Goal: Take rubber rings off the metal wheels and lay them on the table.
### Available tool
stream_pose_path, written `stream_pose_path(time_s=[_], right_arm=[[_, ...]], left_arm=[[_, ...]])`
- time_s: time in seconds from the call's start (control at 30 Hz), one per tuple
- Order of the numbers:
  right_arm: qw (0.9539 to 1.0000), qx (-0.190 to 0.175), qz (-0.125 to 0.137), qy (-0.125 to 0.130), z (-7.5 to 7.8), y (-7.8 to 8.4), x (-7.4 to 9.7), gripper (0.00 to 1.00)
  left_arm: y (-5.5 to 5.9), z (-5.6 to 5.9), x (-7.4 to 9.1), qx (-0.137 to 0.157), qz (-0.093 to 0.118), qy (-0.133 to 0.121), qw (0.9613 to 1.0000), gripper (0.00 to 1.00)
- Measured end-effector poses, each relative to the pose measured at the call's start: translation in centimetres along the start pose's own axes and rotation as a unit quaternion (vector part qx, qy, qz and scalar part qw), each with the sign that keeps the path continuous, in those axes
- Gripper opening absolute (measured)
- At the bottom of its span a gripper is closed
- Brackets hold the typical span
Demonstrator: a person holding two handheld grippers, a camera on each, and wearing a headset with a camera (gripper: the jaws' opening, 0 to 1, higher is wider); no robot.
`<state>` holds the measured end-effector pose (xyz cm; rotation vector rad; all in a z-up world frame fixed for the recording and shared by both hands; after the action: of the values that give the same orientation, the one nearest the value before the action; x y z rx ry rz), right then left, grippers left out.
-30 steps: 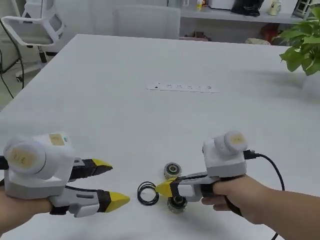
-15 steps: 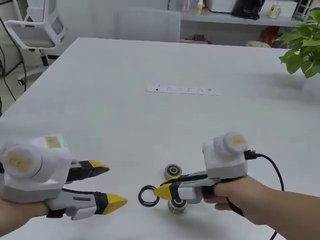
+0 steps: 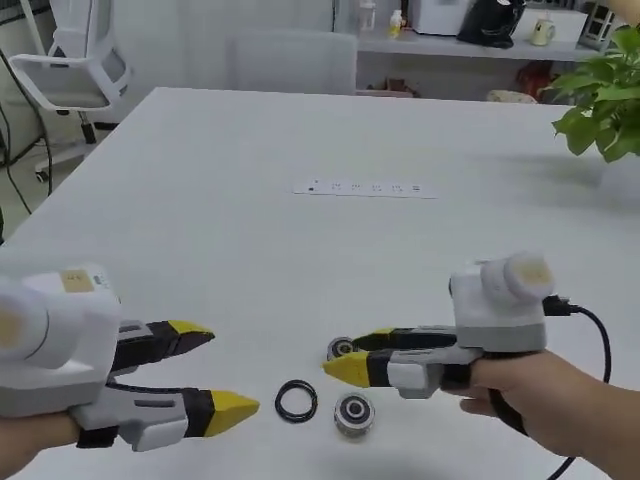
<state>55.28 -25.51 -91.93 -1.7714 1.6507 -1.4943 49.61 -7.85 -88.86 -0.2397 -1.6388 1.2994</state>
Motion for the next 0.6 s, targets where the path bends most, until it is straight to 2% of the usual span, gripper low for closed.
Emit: stream_pose_path(time_s=[0.3, 0.43, 0.6], right_arm=[[0.9989, 0.024, 0.015, 0.037, -0.1, 0.2, 3.9, 0.54], [0.9983, 0.034, 0.005, 0.048, -0.5, 0.9, 5.0, 0.60], [0.9959, 0.063, -0.011, 0.063, -1.2, 1.7, 6.2, 0.64]], left_arm=[[0.3, 0.6, 0.5, 0.000, -0.007, -0.010, 0.9999, 0.62], [0.2, 0.6, 1.1, 0.008, -0.003, -0.017, 0.9998, 0.63], [0.3, 0.7, 1.8, 0.017, 0.005, -0.029, 0.9994, 0.64]])
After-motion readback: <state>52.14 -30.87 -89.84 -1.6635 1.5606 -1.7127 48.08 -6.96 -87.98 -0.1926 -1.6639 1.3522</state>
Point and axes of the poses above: the centre of the closed fingertips' face, and the gripper's own axes: x roughly backward along the fingers, z roughly to its right, y roughly out of its underside, the point moved 5 cm from there along x, roughly backward along the fingers, and after that the axes turned 6 degrees about -z, right-handed, at the moved point
